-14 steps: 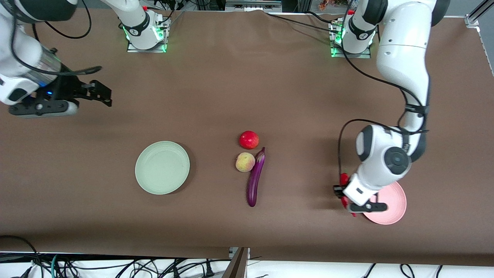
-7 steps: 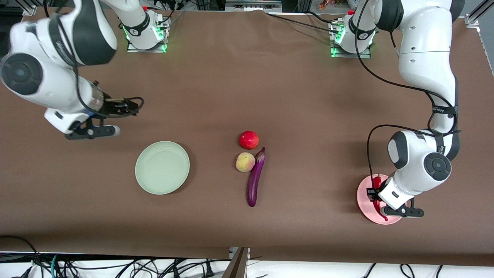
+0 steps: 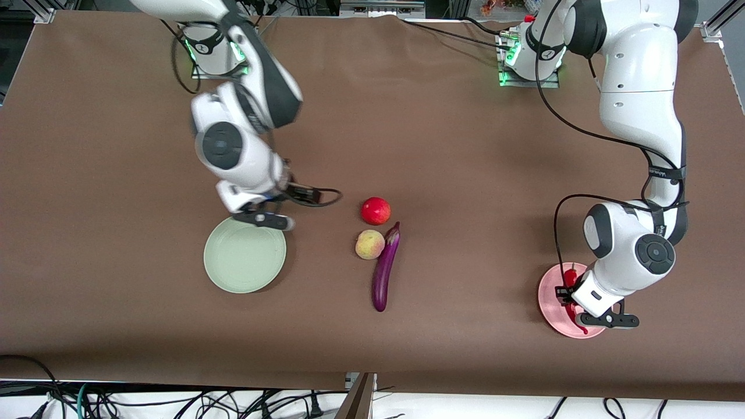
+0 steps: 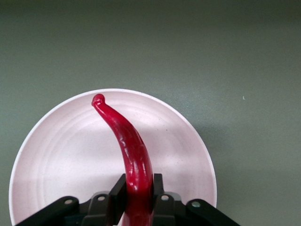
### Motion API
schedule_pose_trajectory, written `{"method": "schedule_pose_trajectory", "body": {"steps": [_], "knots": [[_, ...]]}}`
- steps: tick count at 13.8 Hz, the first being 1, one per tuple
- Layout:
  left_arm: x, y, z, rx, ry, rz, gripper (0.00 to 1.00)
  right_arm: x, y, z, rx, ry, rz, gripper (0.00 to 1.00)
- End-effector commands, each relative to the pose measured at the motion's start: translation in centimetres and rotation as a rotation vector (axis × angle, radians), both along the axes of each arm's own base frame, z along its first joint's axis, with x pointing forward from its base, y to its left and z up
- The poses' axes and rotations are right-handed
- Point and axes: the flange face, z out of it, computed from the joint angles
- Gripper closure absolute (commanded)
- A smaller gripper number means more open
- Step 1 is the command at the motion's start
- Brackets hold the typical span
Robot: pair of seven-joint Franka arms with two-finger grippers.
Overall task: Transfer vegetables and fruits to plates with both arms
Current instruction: 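Carry the chili to the pink plate while the right gripper reaches the pomegranate, then release the chili on the pink plate while the right gripper grasps the pomegranate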
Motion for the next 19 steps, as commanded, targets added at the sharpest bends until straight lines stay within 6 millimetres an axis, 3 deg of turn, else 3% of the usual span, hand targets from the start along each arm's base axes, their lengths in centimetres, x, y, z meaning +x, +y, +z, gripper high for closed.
{"method": "schedule_pose_trajectory", "body": {"steps": [1, 2, 4, 8, 12, 16, 18, 19], "knots": [[0.4, 1.2, 2.0, -0.006, -0.032, 0.007, 0.0, -1.4, 5.4, -3.6, 0.048, -0.007, -0.116, 0.0], [0.6, 1.4, 3.0, -0.015, -0.043, 0.012, 0.0, -2.9, 7.9, -4.8, 0.052, -0.02, -0.142, 0.0], [0.8, 1.6, 4.1, -0.02, -0.049, 0.016, 0.0, -4.0, 9.8, -6.7, 0.052, -0.022, -0.2, 0.0], [0.7, -1.7, 9.9, -0.067, 0.039, -0.025, 0.0, -4.8, 11.0, -9.1, 0.045, -0.02, -0.225, 0.0], [0.6, -5.0, 11.9, -0.143, 0.046, 0.017, 0.0, -3.5, 12.2, -11.1, 0.089, -0.044, -0.258, 0.0], [-1.3, -5.1, 16.6, -0.153, 0.132, 0.005, 0.0, -4.2, 13.4, -12.9, 0.111, -0.069, -0.256, 0.01], [-1.4, -5.4, 17.4, -0.167, 0.128, 0.042, 0.0, -4.1, 13.3, -13.0, 0.111, -0.072, -0.256, 0.08], [-1.5, -6.4, 17.4, -0.177, 0.132, 0.083, 0.0, -4.1, 13.3, -12.8, 0.112, -0.073, -0.253, 0.17]]}}
